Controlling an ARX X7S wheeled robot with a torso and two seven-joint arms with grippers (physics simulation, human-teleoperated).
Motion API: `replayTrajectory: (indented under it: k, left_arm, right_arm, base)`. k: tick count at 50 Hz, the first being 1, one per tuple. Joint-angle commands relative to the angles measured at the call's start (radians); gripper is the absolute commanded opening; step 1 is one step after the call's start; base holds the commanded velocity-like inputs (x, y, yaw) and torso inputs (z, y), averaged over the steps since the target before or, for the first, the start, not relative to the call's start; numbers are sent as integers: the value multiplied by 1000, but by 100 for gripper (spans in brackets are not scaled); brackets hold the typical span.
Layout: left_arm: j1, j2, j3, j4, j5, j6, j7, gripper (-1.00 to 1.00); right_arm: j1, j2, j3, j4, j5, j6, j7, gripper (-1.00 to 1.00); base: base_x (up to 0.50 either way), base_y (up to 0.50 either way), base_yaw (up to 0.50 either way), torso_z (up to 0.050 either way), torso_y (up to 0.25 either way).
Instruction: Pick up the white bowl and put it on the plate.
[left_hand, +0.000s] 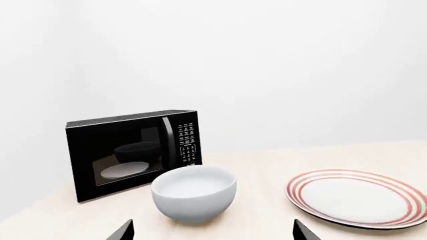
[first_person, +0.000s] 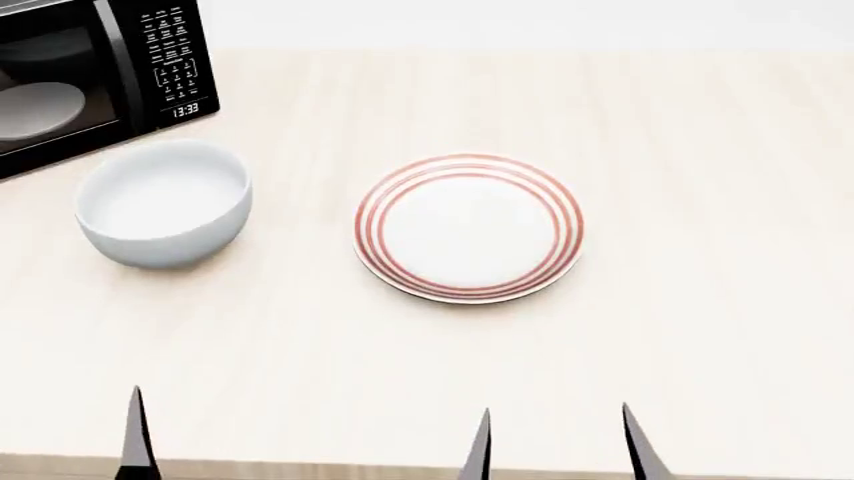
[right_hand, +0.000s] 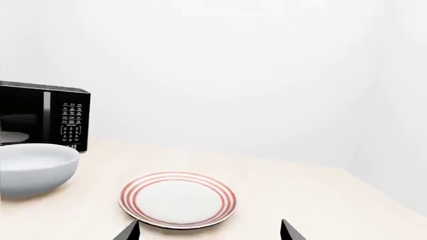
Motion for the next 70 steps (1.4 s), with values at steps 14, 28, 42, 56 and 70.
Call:
replayTrajectory:
  k: [14,28,42,56,70]
  left_arm:
    - [21,-18,-8,246,-11,-109,-2,100]
    - [20,-33,-6,245,-31,-111,-17,100]
    - [19,-43,6,243,-43,-116,-30,100]
    - [21,-58,15,243,-33,-115,-49,100]
    - [-36,-111,45,473,70,-427,-61,100]
  right_arm:
    - [-9,11,10,-179,6,34,12,100]
    - [-12,29,-7,-177,21,26,29,100]
    - [-5,42,-18,-167,35,25,43,100]
    - [-7,57,-35,-156,23,6,65,100]
    - [-11,72,-54,-137,31,-12,70,100]
  base:
    - [38,0,0,0,0]
    - [499,0,0,0,0]
    - [500,0,0,0,0]
    - [357,0,0,0,1]
    - [0,0,0,0,0]
